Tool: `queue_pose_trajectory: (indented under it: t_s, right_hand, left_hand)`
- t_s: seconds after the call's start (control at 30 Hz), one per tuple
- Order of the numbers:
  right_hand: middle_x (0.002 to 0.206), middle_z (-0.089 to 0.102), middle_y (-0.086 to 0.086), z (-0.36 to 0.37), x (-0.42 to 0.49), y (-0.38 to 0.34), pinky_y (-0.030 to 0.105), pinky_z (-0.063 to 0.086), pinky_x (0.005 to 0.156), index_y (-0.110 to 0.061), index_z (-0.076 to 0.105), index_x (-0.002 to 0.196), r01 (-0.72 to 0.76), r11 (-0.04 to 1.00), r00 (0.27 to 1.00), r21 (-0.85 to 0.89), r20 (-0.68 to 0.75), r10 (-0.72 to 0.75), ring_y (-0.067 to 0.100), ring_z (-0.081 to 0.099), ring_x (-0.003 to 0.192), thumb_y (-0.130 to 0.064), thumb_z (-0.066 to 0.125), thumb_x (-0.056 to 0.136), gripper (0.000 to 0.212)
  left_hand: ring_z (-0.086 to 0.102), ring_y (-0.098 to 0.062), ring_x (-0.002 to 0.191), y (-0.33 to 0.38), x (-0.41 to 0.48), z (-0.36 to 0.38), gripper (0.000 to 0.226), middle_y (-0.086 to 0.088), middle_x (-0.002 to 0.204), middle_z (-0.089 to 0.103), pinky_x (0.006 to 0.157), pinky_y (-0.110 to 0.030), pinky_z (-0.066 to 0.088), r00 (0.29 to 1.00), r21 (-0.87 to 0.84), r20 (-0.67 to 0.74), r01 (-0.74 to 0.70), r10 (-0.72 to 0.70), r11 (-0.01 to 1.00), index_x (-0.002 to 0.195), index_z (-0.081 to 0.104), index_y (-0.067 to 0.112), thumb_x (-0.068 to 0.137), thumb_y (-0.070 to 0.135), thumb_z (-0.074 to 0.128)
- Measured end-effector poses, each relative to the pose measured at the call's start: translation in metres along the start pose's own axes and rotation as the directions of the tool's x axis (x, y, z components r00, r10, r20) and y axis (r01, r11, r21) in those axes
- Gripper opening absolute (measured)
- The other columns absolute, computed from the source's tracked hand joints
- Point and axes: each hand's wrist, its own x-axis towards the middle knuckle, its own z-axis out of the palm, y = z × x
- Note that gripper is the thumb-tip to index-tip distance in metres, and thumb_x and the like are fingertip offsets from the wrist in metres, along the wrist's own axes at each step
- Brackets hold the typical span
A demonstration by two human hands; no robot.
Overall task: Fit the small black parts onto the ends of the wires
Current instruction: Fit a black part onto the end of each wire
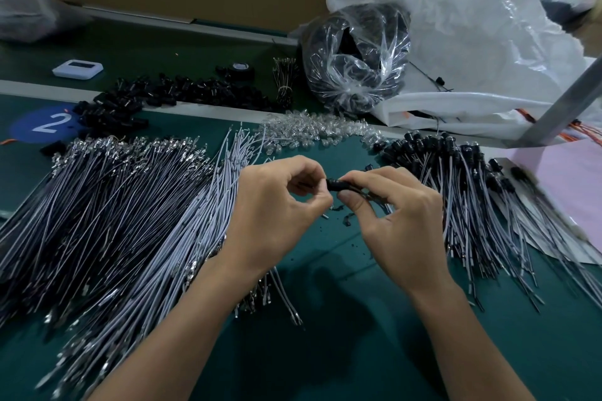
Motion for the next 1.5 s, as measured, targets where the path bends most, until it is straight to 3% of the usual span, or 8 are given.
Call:
queue_pose_trajectory:
  t_s: [0.23, 0.63, 0.8, 1.0, 1.07, 1.23, 1.43, 1.5]
  right_hand:
    - [0.083, 0.072, -0.004, 0.000, -0.001, -0.004, 0.040, 0.051, 0.072, -0.014, 0.077, 0.091, 0.024, 0.998, 0.999, -0.057, -0.044, -0.027, 0.021, 0.059, 0.077, -0.020, 0.072, 0.082, 0.012]
    - [0.082, 0.072, -0.003, 0.005, -0.002, -0.008, 0.045, 0.051, 0.070, -0.012, 0.076, 0.090, 0.018, 0.996, 0.996, -0.086, -0.086, -0.025, 0.022, 0.061, 0.074, -0.021, 0.072, 0.082, 0.013]
    - [0.091, 0.074, -0.006, 0.003, -0.001, -0.006, 0.037, 0.055, 0.076, -0.014, 0.076, 0.100, -0.037, 0.997, 0.999, 0.071, -0.005, 0.037, 0.015, 0.068, 0.082, -0.022, 0.071, 0.082, 0.020]
    - [0.085, 0.073, -0.004, 0.002, 0.000, -0.001, 0.037, 0.053, 0.072, -0.012, 0.076, 0.096, -0.008, 0.998, 0.999, 0.061, -0.036, 0.011, 0.018, 0.065, 0.076, -0.009, 0.076, 0.080, 0.016]
    - [0.085, 0.073, -0.004, 0.001, 0.001, -0.001, 0.035, 0.052, 0.071, -0.011, 0.076, 0.096, -0.001, 0.999, 0.999, 0.050, -0.045, 0.004, 0.017, 0.064, 0.075, -0.008, 0.077, 0.080, 0.016]
    - [0.084, 0.073, -0.005, 0.000, 0.001, -0.001, 0.035, 0.053, 0.070, -0.011, 0.077, 0.096, 0.010, 0.999, 0.999, 0.036, -0.048, -0.008, 0.017, 0.064, 0.074, -0.008, 0.078, 0.079, 0.018]
    - [0.084, 0.073, -0.005, -0.001, 0.002, 0.000, 0.036, 0.053, 0.072, -0.012, 0.077, 0.096, 0.006, 1.000, 1.000, 0.025, -0.031, -0.005, 0.017, 0.065, 0.076, -0.009, 0.079, 0.078, 0.018]
    - [0.084, 0.073, -0.006, 0.000, 0.001, 0.000, 0.037, 0.053, 0.072, -0.012, 0.077, 0.095, 0.009, 1.000, 1.000, 0.019, -0.025, -0.009, 0.017, 0.064, 0.075, -0.009, 0.079, 0.078, 0.017]
  left_hand:
    - [0.065, -0.009, 0.063, 0.001, -0.002, 0.004, 0.004, 0.004, 0.066, 0.068, 0.064, -0.020, 0.053, 0.999, 0.036, -0.045, -0.012, 0.014, 0.999, 0.073, 0.070, 0.008, 0.072, 0.004, 0.070]
    - [0.062, -0.010, 0.053, 0.003, -0.004, 0.011, 0.004, 0.005, 0.057, 0.065, 0.052, -0.024, 0.051, 0.984, -0.025, -0.142, 0.103, -0.106, 0.994, 0.068, 0.069, 0.010, 0.071, 0.008, 0.069]
    - [0.061, -0.007, 0.050, 0.001, -0.003, 0.010, 0.004, 0.004, 0.058, 0.066, 0.050, -0.019, 0.051, 0.985, -0.136, -0.078, 0.144, -0.156, 0.980, 0.071, 0.070, 0.012, 0.073, 0.009, 0.068]
    - [0.071, -0.006, 0.064, 0.002, -0.002, 0.005, 0.012, 0.005, 0.071, 0.074, 0.061, -0.017, 0.055, 0.977, -0.257, 0.035, 0.211, -0.209, 0.943, 0.089, 0.071, 0.018, 0.079, 0.010, 0.070]
    - [0.072, -0.005, 0.066, 0.003, -0.003, 0.004, 0.018, 0.006, 0.075, 0.075, 0.064, -0.016, 0.056, 0.979, -0.249, 0.059, 0.204, -0.195, 0.947, 0.096, 0.074, 0.018, 0.080, 0.011, 0.071]
    - [0.072, -0.007, 0.064, 0.001, -0.003, 0.004, 0.017, 0.006, 0.075, 0.076, 0.063, -0.019, 0.057, 0.989, -0.219, 0.057, 0.148, -0.139, 0.964, 0.089, 0.078, 0.016, 0.082, 0.001, 0.074]
    - [0.071, -0.006, 0.063, -0.003, -0.001, 0.002, 0.014, 0.002, 0.074, 0.075, 0.063, -0.029, 0.059, 0.994, -0.171, 0.084, 0.088, -0.074, 0.981, 0.089, 0.078, 0.014, 0.084, 0.004, 0.070]
    - [0.070, -0.004, 0.062, -0.003, -0.001, 0.003, 0.013, 0.005, 0.072, 0.075, 0.062, -0.027, 0.058, 0.998, -0.118, 0.051, 0.043, -0.037, 0.992, 0.086, 0.078, 0.014, 0.082, 0.005, 0.070]
